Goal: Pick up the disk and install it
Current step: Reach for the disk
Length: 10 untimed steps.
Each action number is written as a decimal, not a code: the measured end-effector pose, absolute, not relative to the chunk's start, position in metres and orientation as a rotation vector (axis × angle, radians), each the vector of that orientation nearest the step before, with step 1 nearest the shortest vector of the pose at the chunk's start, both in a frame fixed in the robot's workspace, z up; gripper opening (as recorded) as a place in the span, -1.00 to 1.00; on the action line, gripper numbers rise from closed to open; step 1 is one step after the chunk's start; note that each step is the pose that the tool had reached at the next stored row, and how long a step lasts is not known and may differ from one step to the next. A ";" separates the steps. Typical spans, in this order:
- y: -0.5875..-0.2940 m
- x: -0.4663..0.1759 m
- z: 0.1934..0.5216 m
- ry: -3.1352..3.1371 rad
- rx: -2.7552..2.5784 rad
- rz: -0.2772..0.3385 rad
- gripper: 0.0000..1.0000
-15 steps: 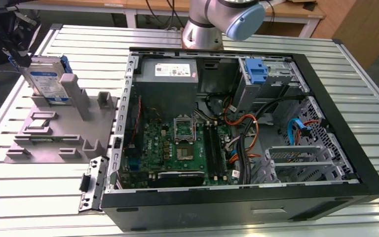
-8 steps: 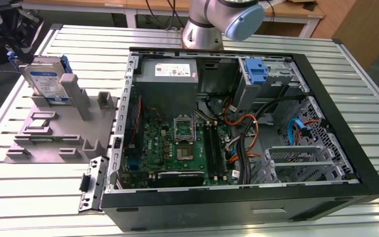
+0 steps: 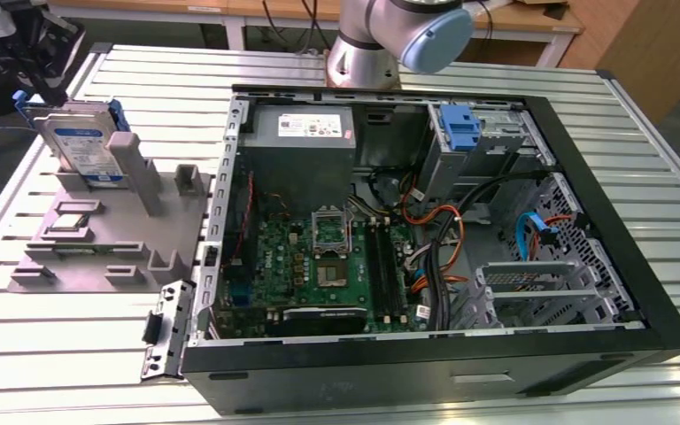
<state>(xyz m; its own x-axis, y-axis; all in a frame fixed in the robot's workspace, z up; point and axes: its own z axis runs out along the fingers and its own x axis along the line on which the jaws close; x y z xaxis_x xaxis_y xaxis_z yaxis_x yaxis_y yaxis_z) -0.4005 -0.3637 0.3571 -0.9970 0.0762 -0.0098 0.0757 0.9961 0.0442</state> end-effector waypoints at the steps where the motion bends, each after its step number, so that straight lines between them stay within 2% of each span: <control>1: -0.361 -0.401 0.357 3.127 0.119 0.069 -0.79; 10: -0.342 -0.403 0.353 3.127 0.119 0.069 -0.79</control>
